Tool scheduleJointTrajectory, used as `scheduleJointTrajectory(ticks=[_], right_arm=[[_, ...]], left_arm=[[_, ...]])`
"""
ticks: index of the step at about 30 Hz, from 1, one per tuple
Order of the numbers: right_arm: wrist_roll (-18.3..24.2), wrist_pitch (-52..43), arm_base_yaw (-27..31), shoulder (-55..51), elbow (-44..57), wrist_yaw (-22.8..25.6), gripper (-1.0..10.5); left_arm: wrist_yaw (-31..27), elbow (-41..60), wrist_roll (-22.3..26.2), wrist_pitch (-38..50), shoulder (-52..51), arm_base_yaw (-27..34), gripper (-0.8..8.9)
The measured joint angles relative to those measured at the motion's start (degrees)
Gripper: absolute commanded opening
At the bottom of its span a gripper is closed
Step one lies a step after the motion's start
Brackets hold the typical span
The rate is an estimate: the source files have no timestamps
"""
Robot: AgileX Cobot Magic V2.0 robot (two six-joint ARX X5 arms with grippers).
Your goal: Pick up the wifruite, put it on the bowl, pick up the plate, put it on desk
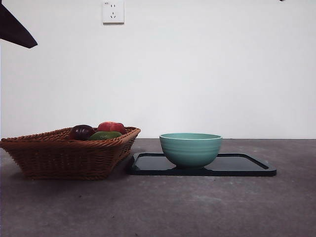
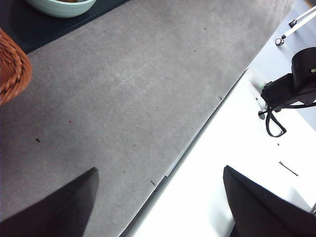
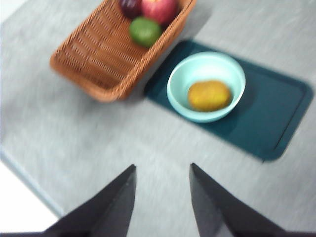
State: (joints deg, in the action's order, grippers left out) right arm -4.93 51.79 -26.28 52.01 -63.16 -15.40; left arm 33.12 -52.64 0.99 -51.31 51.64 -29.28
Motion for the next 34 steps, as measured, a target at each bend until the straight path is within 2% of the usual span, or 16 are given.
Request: scheduleJointTrajectory(ticks=[11, 34], right_arm=[[0.7, 0.2, -1.8, -10.0, 14.8, -7.6, 1.7], [0.7, -0.2, -1.8, -11.2, 16.5, -8.5, 1.7]], left_arm=[[0.0, 0.0, 0.0, 0.0, 0.0, 0.0, 4.05], [0.0, 0.0, 0.0, -0.1, 0.0, 0.0, 4.05]])
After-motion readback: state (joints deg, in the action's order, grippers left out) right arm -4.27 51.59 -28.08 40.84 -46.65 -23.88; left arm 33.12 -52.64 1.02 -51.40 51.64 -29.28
